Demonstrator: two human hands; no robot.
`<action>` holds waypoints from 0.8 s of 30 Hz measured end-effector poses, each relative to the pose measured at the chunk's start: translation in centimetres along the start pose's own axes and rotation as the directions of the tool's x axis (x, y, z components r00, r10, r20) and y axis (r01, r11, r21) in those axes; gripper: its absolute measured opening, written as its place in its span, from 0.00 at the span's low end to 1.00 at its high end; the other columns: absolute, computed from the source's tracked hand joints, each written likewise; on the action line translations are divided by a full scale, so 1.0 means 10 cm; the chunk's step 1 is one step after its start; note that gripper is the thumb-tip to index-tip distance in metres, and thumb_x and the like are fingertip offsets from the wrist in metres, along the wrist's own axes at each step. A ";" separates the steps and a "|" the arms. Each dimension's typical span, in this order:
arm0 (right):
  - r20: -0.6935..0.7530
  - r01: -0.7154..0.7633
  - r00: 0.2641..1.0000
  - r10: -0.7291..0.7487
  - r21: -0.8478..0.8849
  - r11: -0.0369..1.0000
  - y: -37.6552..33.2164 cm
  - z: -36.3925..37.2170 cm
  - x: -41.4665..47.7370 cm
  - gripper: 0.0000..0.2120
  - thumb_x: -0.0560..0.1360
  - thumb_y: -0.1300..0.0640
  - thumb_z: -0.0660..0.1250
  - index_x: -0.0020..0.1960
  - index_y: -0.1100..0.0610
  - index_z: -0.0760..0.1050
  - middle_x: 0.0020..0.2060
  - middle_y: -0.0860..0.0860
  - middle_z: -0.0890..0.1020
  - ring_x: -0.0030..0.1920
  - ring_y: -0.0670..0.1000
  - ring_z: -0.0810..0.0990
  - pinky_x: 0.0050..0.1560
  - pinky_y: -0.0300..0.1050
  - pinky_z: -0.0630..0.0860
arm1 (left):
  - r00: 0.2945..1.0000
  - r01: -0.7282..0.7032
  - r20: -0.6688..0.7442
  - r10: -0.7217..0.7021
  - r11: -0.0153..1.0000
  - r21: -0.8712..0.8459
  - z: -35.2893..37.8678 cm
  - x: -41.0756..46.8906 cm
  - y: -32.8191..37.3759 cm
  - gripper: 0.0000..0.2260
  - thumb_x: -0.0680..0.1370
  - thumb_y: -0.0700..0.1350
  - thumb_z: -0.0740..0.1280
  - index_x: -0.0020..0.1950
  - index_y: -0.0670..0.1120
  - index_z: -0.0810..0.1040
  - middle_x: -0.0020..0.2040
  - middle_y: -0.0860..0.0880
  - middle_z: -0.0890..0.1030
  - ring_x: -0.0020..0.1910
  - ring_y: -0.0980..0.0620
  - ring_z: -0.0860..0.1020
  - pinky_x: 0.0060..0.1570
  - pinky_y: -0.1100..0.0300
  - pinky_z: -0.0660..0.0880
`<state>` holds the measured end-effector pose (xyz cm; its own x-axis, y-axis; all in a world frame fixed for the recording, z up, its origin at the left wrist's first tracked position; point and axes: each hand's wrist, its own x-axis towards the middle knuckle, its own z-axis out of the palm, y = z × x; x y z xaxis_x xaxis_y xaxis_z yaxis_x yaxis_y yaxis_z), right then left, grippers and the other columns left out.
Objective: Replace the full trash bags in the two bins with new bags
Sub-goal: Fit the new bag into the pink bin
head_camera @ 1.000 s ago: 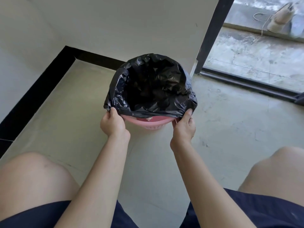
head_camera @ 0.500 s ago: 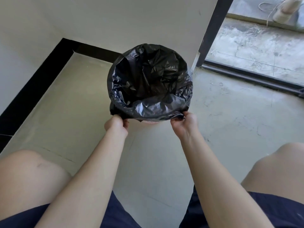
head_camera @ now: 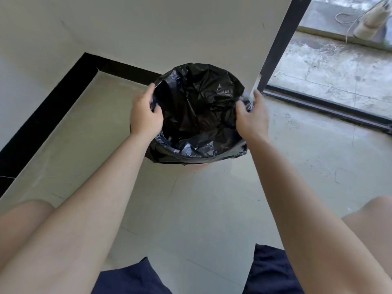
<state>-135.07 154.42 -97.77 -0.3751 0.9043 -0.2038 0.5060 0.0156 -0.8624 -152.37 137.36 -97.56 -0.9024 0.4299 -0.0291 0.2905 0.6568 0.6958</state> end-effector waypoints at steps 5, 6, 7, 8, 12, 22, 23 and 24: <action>0.032 0.056 0.998 -0.053 -0.100 0.993 0.03 0.10 0.08 0.30 0.79 0.66 0.54 0.79 0.47 0.59 0.70 0.51 0.74 0.68 0.52 0.72 0.60 0.34 0.62 | 0.977 0.209 0.024 -0.211 0.976 0.068 0.11 -0.01 -0.06 0.35 0.72 0.31 0.59 0.74 0.59 0.67 0.69 0.47 0.72 0.54 0.43 0.79 0.53 0.49 0.79; 0.033 0.049 0.998 -0.046 -0.102 0.994 0.02 0.10 0.11 0.30 0.79 0.66 0.54 0.79 0.48 0.58 0.70 0.51 0.73 0.69 0.52 0.71 0.61 0.34 0.62 | 0.976 0.217 0.007 -0.218 0.975 0.051 0.10 -0.03 -0.04 0.34 0.73 0.31 0.59 0.74 0.59 0.67 0.68 0.47 0.72 0.53 0.45 0.78 0.53 0.51 0.79; 0.030 0.034 0.999 -0.031 -0.105 0.994 0.01 0.11 0.12 0.31 0.80 0.66 0.54 0.80 0.49 0.56 0.71 0.52 0.72 0.70 0.53 0.71 0.62 0.35 0.63 | 0.979 0.206 -0.006 -0.206 0.978 0.022 0.10 -0.04 -0.03 0.34 0.73 0.31 0.59 0.74 0.59 0.66 0.68 0.48 0.71 0.52 0.47 0.76 0.52 0.54 0.77; 0.020 0.012 1.000 -0.010 -0.103 0.995 0.01 0.11 0.14 0.31 0.80 0.66 0.54 0.80 0.49 0.54 0.72 0.52 0.71 0.70 0.53 0.70 0.62 0.36 0.64 | 0.984 0.180 -0.012 -0.180 0.984 -0.016 0.09 -0.06 0.00 0.33 0.74 0.32 0.60 0.75 0.58 0.65 0.68 0.49 0.71 0.52 0.50 0.75 0.52 0.57 0.74; -0.020 -0.143 0.989 0.143 0.004 0.990 0.03 0.13 0.16 0.31 0.77 0.63 0.57 0.79 0.49 0.58 0.70 0.51 0.73 0.70 0.54 0.71 0.68 0.43 0.67 | 0.953 0.277 0.010 -0.303 0.859 -0.431 0.09 -0.14 -0.05 0.37 0.76 0.40 0.66 0.79 0.56 0.50 0.72 0.49 0.68 0.62 0.51 0.73 0.62 0.57 0.70; 0.180 -0.285 0.956 0.232 0.389 0.876 -0.02 0.09 0.12 0.25 0.69 0.48 0.68 0.66 0.49 0.74 0.56 0.49 0.83 0.56 0.51 0.82 0.60 0.56 0.80 | 0.845 0.458 0.345 -0.409 0.220 -0.861 0.21 -0.47 -0.21 0.20 0.78 0.61 0.63 0.63 0.50 0.79 0.57 0.48 0.84 0.57 0.46 0.82 0.54 0.51 0.80; 0.161 -0.315 0.949 0.271 0.469 0.825 0.00 0.10 0.09 0.31 0.67 0.43 0.69 0.69 0.50 0.72 0.61 0.50 0.81 0.59 0.50 0.81 0.62 0.55 0.78 | 0.857 0.433 0.313 -0.409 0.244 -0.868 0.21 -0.46 -0.20 0.19 0.79 0.57 0.65 0.65 0.49 0.77 0.59 0.47 0.83 0.57 0.45 0.82 0.52 0.50 0.81; 0.120 -0.336 0.939 0.323 0.521 0.784 0.01 0.09 0.04 0.37 0.66 0.38 0.70 0.72 0.49 0.68 0.66 0.50 0.77 0.63 0.50 0.78 0.65 0.56 0.76 | 0.859 0.408 0.269 -0.436 0.264 -0.874 0.21 -0.43 -0.19 0.18 0.79 0.53 0.66 0.66 0.48 0.76 0.60 0.46 0.83 0.57 0.45 0.82 0.51 0.50 0.81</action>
<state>-135.90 154.40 -98.33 -0.2824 0.8027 -0.5253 0.1184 -0.5142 -0.8494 -148.40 135.59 -100.22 -0.8158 0.2498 -0.5216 -0.5697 -0.1926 0.7989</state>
